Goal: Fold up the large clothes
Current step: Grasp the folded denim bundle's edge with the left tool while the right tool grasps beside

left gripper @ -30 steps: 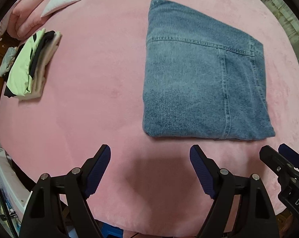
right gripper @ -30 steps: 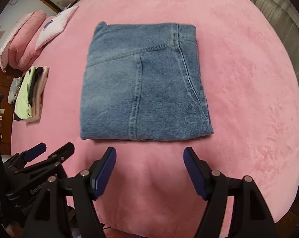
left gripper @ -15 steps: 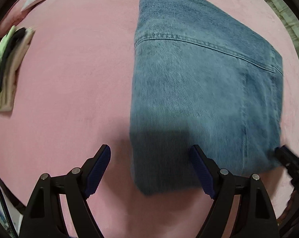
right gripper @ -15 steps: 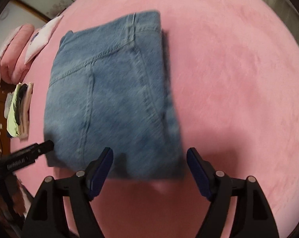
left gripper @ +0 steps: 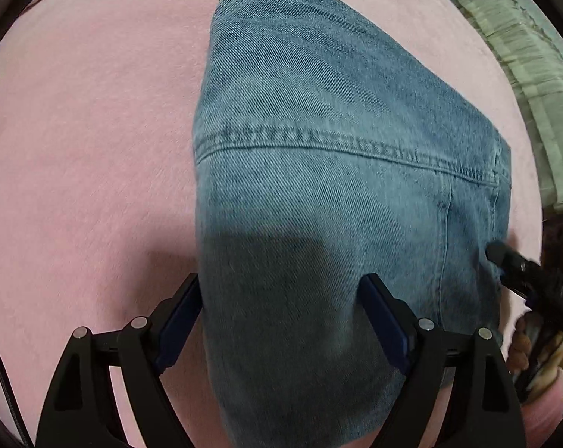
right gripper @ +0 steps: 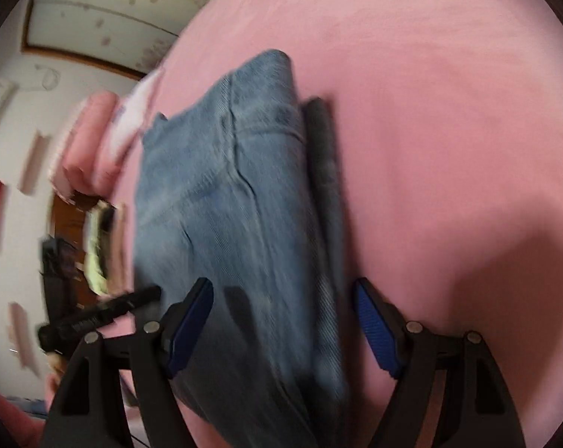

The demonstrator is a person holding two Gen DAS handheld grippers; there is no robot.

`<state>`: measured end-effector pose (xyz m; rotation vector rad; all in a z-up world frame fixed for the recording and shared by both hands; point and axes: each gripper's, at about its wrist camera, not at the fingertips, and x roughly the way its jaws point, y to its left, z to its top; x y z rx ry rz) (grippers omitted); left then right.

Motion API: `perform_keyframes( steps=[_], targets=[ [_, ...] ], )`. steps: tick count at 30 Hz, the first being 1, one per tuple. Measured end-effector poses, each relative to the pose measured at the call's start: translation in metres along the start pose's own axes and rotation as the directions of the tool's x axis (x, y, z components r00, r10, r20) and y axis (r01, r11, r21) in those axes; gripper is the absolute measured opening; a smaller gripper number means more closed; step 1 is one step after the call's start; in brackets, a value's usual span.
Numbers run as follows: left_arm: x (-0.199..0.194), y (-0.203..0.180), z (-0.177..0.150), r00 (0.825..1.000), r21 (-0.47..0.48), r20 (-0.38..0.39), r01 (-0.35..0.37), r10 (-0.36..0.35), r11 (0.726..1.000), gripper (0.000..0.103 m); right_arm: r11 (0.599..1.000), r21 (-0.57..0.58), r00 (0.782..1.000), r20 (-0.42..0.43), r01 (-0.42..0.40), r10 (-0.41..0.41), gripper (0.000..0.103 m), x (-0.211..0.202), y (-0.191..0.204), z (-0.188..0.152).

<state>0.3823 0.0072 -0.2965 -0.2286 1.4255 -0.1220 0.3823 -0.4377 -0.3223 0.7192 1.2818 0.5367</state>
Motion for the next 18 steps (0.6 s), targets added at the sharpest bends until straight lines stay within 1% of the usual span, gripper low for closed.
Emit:
perform_keyframes(
  steps=[3,4,5,6,7,8,9,10,11,12,15,17,18],
  targets=[
    [0.007,0.012,0.009,0.998,-0.014,0.004,0.063,-0.063,0.998,0.086,0.994,0.026,0.994,-0.035,-0.104,0.105,0.077,0.018,0.002,0.014],
    [0.010,0.014,0.011,0.997,-0.021,0.004,0.080,-0.079,0.997,0.086,0.992,0.034,0.992,-0.041,-0.120,0.121,0.077,0.022,0.002,0.017],
    [0.013,0.018,0.014,0.995,-0.032,0.004,0.103,-0.103,0.994,0.086,0.991,0.038,0.991,-0.044,-0.126,0.128,0.076,0.024,0.001,0.019],
    [0.016,0.022,0.018,0.992,-0.049,0.003,0.126,-0.126,0.991,0.087,0.991,0.037,0.991,-0.048,-0.126,0.128,0.074,0.025,0.001,0.020],
    [0.018,0.027,0.021,0.989,-0.070,0.004,0.145,-0.145,0.987,0.087,0.993,0.025,0.992,-0.054,-0.113,0.114,0.072,0.026,0.002,0.020],
    [0.019,0.034,0.023,0.987,-0.088,0.005,0.158,-0.158,0.984,0.087,0.995,0.008,0.994,-0.055,-0.095,0.096,0.067,0.026,0.003,0.019],
    [0.020,0.037,0.025,0.985,-0.111,0.007,0.169,-0.170,0.979,0.087,0.997,-0.004,0.996,-0.049,-0.077,0.077,0.059,0.023,0.002,0.016],
    [0.022,0.039,0.026,0.985,-0.121,0.010,0.173,-0.173,0.977,0.087,0.998,-0.006,0.997,-0.039,-0.062,0.062,0.055,0.021,0.000,0.013],
    [0.023,0.041,0.028,0.985,-0.130,0.013,0.173,-0.172,0.976,0.087,0.998,0.001,0.998,-0.025,-0.057,0.057,0.047,0.022,-0.002,0.010],
    [0.024,0.041,0.029,0.986,-0.137,0.014,0.166,-0.166,0.977,0.087,0.998,0.010,0.998,-0.016,-0.063,0.064,0.043,0.020,-0.005,0.008],
    [0.023,0.038,0.028,0.989,-0.145,0.023,0.145,-0.143,0.979,0.087,0.997,0.026,0.997,0.016,-0.077,0.076,0.039,0.017,-0.009,0.003],
    [0.023,0.034,0.025,0.992,-0.153,0.019,0.128,-0.127,0.980,0.086,0.997,0.021,0.997,0.020,-0.077,0.077,0.037,0.017,-0.007,0.003],
    [0.022,0.034,0.027,0.993,-0.157,0.010,0.115,-0.115,0.981,0.084,0.996,0.030,0.996,0.021,-0.086,0.086,0.035,0.016,-0.009,0.003]
  ],
)
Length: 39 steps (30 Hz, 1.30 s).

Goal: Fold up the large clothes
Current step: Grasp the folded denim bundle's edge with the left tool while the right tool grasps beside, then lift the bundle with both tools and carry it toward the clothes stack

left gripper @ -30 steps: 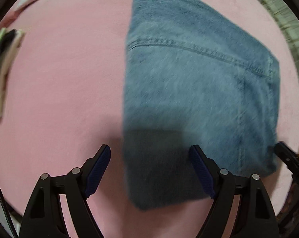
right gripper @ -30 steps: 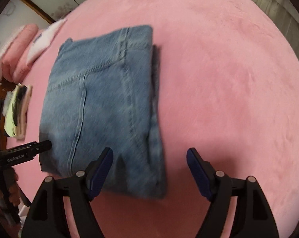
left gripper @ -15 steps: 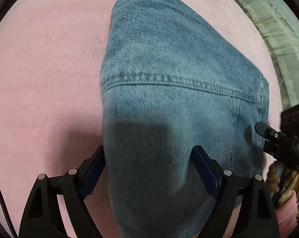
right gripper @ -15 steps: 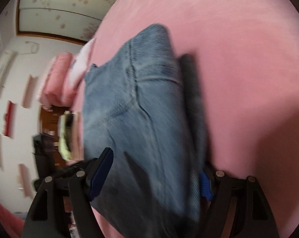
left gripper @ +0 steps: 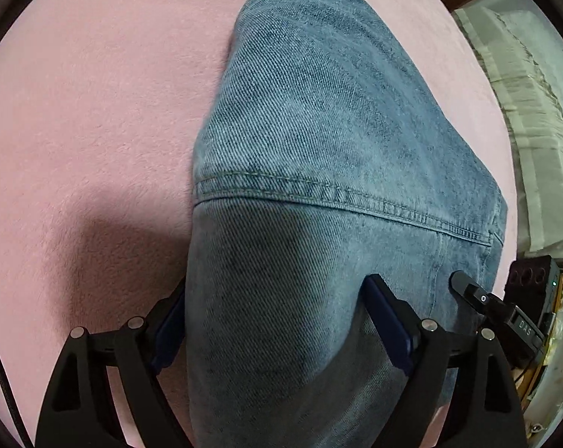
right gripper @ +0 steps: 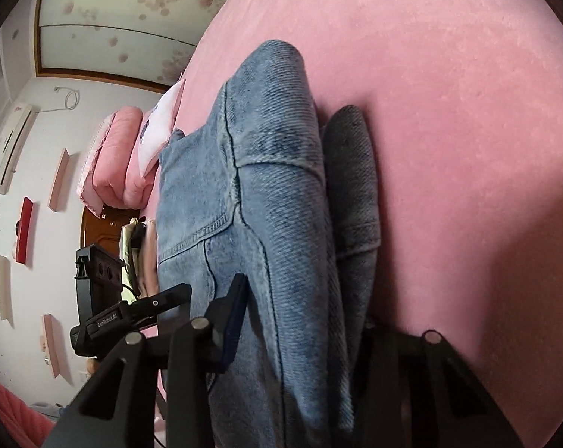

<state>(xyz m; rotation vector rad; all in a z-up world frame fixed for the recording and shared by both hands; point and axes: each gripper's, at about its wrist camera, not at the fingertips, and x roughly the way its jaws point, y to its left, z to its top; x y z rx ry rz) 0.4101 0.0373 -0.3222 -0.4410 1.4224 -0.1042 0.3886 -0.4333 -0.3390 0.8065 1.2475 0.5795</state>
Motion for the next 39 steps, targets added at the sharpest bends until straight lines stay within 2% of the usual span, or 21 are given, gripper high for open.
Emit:
perform_keyframes(
  steps=[4,12,17,23,26,31,35,39],
  targets=[
    [-0.003,-0.025,-0.004,0.999,-0.009,-0.012,-0.049,0.049,0.999,0.077,1.000,0.018,1.000,0.006,-0.022,0.022,0.027,-0.003,-0.001,-0.002],
    [-0.019,-0.072,-0.013,0.988,0.000,0.045,-0.145,0.145,0.989,0.051,0.999,-0.041,0.999,0.003,0.034,-0.034,0.019,-0.013,0.023,-0.001],
    [-0.033,-0.088,-0.031,0.981,0.029,0.060,-0.185,0.183,0.982,0.044,0.996,-0.061,0.998,0.023,0.063,-0.062,0.018,-0.029,0.046,-0.017],
    [-0.050,-0.094,-0.064,0.983,0.052,0.005,-0.186,0.186,0.981,0.041,0.982,-0.088,0.986,0.019,0.165,-0.164,0.018,-0.048,0.077,-0.062],
    [-0.058,-0.082,-0.091,0.985,0.023,-0.056,-0.162,0.163,0.987,0.041,0.969,-0.117,0.975,-0.007,0.220,-0.222,0.017,-0.055,0.093,-0.094],
    [-0.080,-0.052,-0.137,0.979,0.008,-0.113,-0.168,0.168,0.986,0.041,0.953,-0.125,0.956,-0.068,0.276,-0.285,0.017,-0.046,0.125,-0.148],
    [-0.113,-0.019,-0.155,0.976,0.012,-0.135,-0.170,0.170,0.985,0.041,0.935,-0.165,0.939,-0.093,0.313,-0.331,0.017,-0.027,0.174,-0.189],
    [-0.164,0.027,-0.154,0.974,0.035,-0.139,-0.176,0.179,0.984,0.039,0.933,-0.174,0.936,-0.102,0.316,-0.336,0.017,0.005,0.235,-0.220]
  ],
)
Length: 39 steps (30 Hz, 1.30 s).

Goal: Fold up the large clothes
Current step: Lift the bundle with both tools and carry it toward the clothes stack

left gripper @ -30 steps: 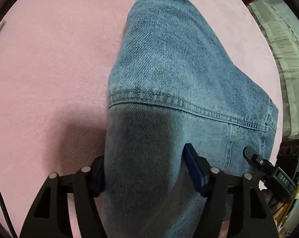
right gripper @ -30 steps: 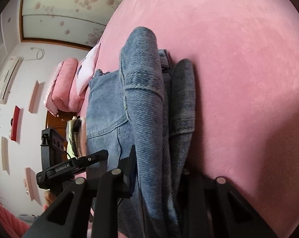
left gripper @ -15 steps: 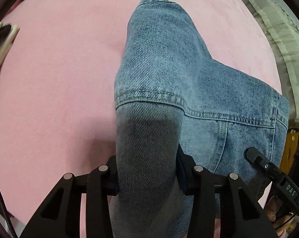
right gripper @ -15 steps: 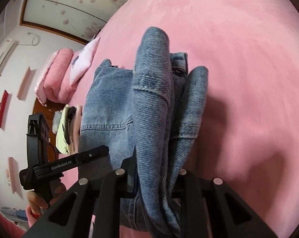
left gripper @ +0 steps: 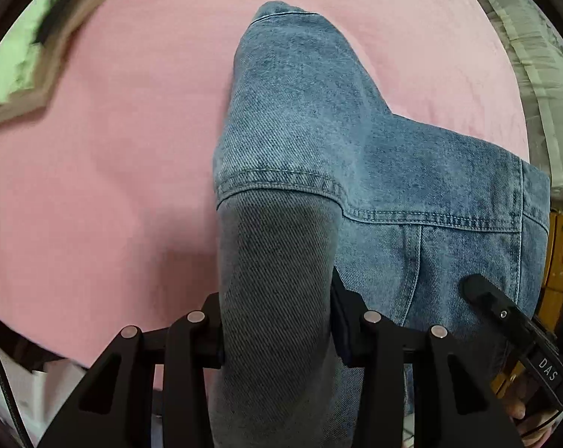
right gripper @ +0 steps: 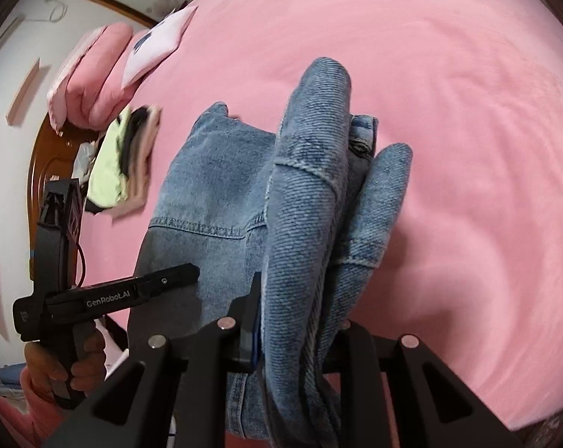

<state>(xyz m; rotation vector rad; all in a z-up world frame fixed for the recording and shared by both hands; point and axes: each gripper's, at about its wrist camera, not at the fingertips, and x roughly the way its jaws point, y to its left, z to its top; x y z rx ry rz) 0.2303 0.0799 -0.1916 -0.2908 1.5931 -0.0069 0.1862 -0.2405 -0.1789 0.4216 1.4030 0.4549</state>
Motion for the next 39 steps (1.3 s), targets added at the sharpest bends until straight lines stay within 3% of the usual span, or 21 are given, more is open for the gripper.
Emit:
perform_keyframes(
  steps=[6,12,14,17,21,25,27,28,29,30,31,32,33,34,36,38,39],
  targets=[
    [-0.091,0.089,0.004,0.994,-0.014,0.074,-0.075,0.076,0.997,0.039,0.994,-0.086,0.998,0.004,-0.069,0.069,0.017,0.028,0.142,-0.004],
    [-0.189,0.186,0.041,0.958,-0.092,0.215,-0.176,0.192,0.980,0.039,0.954,-0.257,0.984,0.042,-0.154,0.170,0.017,0.069,0.295,0.042],
    [-0.224,0.216,0.059,0.932,-0.120,0.277,-0.208,0.234,0.971,0.039,0.931,-0.322,0.977,0.062,-0.172,0.202,0.017,0.080,0.342,0.066],
    [-0.271,0.248,0.096,0.875,-0.129,0.376,-0.276,0.305,0.952,0.039,0.904,-0.383,0.961,0.115,-0.191,0.252,0.017,0.095,0.401,0.106],
    [-0.306,0.265,0.158,0.781,-0.148,0.496,-0.355,0.379,0.923,0.039,0.889,-0.412,0.930,0.205,-0.200,0.304,0.017,0.114,0.451,0.152],
    [-0.302,0.304,0.199,0.731,-0.149,0.565,-0.366,0.383,0.919,0.040,0.908,-0.358,0.907,0.269,-0.218,0.324,0.017,0.158,0.465,0.198],
    [-0.261,0.320,0.224,0.712,-0.112,0.594,-0.388,0.375,0.915,0.041,0.925,-0.295,0.908,0.269,-0.238,0.320,0.017,0.191,0.450,0.215],
    [-0.244,0.350,0.243,0.721,-0.088,0.589,-0.391,0.365,0.916,0.041,0.935,-0.252,0.913,0.260,-0.249,0.313,0.017,0.212,0.439,0.223],
    [-0.213,0.351,0.239,0.737,-0.068,0.575,-0.390,0.355,0.918,0.041,0.948,-0.212,0.926,0.247,-0.235,0.285,0.017,0.239,0.428,0.230],
    [-0.176,0.361,0.254,0.769,-0.032,0.537,-0.391,0.346,0.920,0.041,0.963,-0.202,0.948,0.224,-0.181,0.225,0.017,0.268,0.419,0.233],
    [-0.146,0.359,0.251,0.784,-0.021,0.512,-0.397,0.351,0.918,0.042,0.971,-0.197,0.964,0.198,-0.138,0.177,0.017,0.287,0.411,0.235],
    [-0.112,0.365,0.254,0.783,-0.014,0.490,-0.434,0.384,0.901,0.049,0.982,-0.185,0.984,0.164,-0.040,0.071,0.017,0.315,0.398,0.236],
    [-0.095,0.370,0.253,0.789,-0.029,0.487,-0.415,0.375,0.910,0.053,0.985,-0.173,0.990,0.138,0.000,0.024,0.017,0.327,0.387,0.238],
    [-0.094,0.375,0.253,0.793,-0.062,0.502,-0.365,0.345,0.929,0.055,0.991,-0.121,0.993,0.098,-0.051,0.064,0.018,0.339,0.370,0.241],
    [-0.103,0.385,0.258,0.813,-0.092,0.514,-0.266,0.274,0.960,0.056,0.986,-0.073,0.983,0.099,-0.150,0.156,0.018,0.339,0.352,0.244],
    [-0.101,0.389,0.258,0.824,-0.098,0.508,-0.234,0.251,0.967,0.057,0.983,-0.115,0.982,0.103,-0.145,0.157,0.017,0.340,0.354,0.247],
    [-0.099,0.386,0.256,0.821,-0.092,0.511,-0.241,0.254,0.966,0.057,0.981,-0.139,0.983,0.111,-0.133,0.149,0.018,0.340,0.356,0.246]
  ],
)
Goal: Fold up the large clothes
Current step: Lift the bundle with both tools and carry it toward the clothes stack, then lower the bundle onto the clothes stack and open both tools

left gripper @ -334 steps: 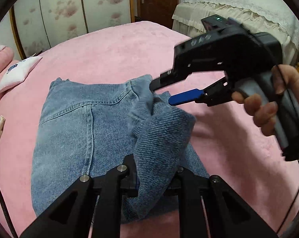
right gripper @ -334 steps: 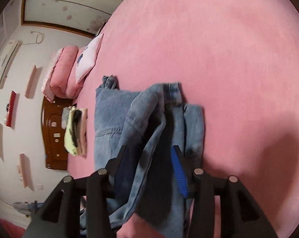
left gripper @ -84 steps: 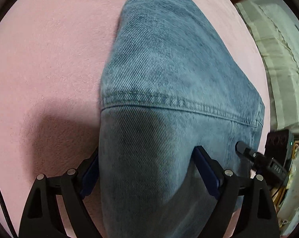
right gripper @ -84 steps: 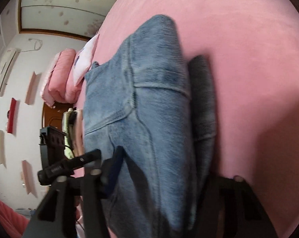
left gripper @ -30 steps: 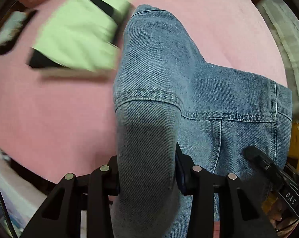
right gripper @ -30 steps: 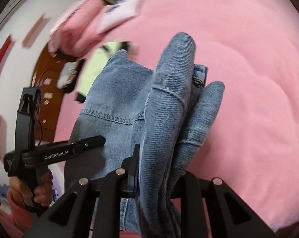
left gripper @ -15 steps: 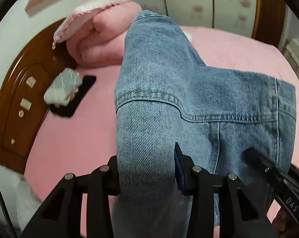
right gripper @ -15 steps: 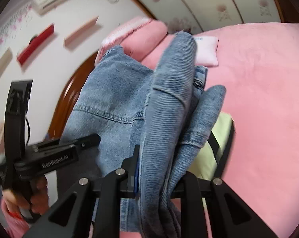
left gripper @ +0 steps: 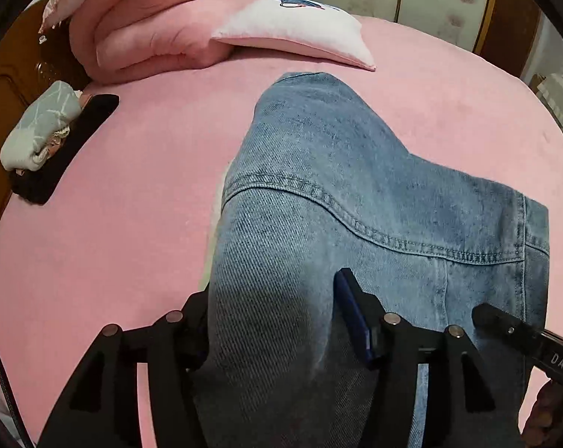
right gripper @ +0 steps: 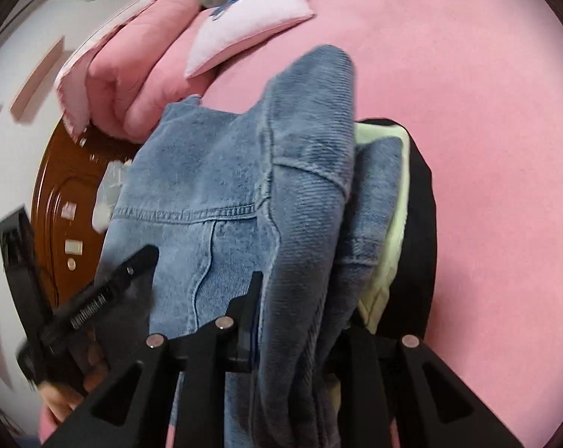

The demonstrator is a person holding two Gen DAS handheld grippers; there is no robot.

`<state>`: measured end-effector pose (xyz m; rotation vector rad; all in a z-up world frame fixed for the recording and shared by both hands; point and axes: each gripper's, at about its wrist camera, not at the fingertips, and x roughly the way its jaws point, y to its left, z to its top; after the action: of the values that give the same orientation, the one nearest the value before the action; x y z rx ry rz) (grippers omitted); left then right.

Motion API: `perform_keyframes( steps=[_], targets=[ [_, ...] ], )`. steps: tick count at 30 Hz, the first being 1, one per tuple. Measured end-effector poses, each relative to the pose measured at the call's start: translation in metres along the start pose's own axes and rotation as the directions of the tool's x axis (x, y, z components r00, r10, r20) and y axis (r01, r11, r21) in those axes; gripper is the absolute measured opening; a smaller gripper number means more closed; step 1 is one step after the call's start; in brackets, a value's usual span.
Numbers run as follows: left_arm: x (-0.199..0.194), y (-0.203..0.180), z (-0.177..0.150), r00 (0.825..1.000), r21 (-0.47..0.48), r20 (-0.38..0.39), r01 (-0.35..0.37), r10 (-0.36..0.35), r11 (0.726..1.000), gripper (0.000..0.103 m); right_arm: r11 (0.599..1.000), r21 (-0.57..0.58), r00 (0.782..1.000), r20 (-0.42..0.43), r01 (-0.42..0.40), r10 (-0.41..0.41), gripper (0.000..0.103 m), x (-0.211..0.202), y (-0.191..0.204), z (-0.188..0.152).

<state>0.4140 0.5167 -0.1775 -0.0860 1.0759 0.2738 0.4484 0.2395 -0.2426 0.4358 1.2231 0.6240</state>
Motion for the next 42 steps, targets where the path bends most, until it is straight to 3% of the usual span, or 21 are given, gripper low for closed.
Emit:
perform_keyframes(
  steps=[4,6,9,14,18,23,27,31,35,38,42],
  targets=[
    [0.002,0.012,0.000,1.000,0.006,-0.004,0.003,-0.003,1.000,0.057,1.000,0.007,1.000,-0.020,0.011,-0.011,0.018,0.000,0.013,-0.002],
    [-0.003,0.022,-0.004,1.000,0.002,-0.016,0.009,-0.009,1.000,0.057,0.996,0.084,0.997,-0.072,-0.026,0.032,0.018,0.004,0.007,0.012],
    [-0.017,0.031,-0.011,1.000,-0.006,-0.024,0.011,-0.012,1.000,0.057,0.984,0.159,0.986,-0.131,-0.079,0.100,0.018,-0.005,0.002,0.004],
    [-0.038,0.021,-0.031,1.000,0.034,-0.007,-0.023,0.024,0.999,0.057,0.991,0.116,0.983,-0.161,-0.069,0.087,0.018,-0.006,0.004,-0.005],
    [-0.051,0.017,-0.033,0.997,0.042,0.000,-0.074,0.074,0.996,0.056,0.988,0.142,0.973,-0.211,-0.061,0.090,0.028,-0.016,0.001,-0.015],
    [-0.071,0.012,-0.050,0.993,0.041,-0.030,-0.114,0.115,0.993,0.049,1.000,0.019,0.972,-0.233,-0.022,0.025,0.028,-0.044,0.008,-0.055],
    [-0.078,0.010,-0.052,0.986,-0.003,-0.079,-0.146,0.145,0.989,0.040,0.997,-0.068,0.977,-0.207,0.030,-0.044,0.013,-0.046,0.021,-0.065],
    [-0.081,0.011,-0.063,0.977,-0.041,-0.135,-0.171,0.165,0.984,0.039,1.000,-0.008,0.969,-0.245,-0.022,0.020,0.011,-0.056,0.022,-0.066],
    [-0.080,0.016,-0.072,0.974,-0.058,-0.161,-0.169,0.158,0.984,0.041,0.998,-0.042,0.961,-0.271,0.039,-0.049,0.012,-0.048,0.018,-0.080],
    [-0.084,0.007,-0.079,0.975,-0.014,-0.067,-0.212,0.211,0.977,0.048,0.983,-0.129,0.965,-0.212,0.129,-0.154,0.023,-0.051,0.026,-0.087],
    [-0.093,-0.025,-0.102,0.939,0.117,-0.012,-0.339,0.343,0.934,0.054,0.948,-0.241,0.963,-0.121,0.208,-0.242,0.035,-0.081,0.036,-0.103]
  ],
)
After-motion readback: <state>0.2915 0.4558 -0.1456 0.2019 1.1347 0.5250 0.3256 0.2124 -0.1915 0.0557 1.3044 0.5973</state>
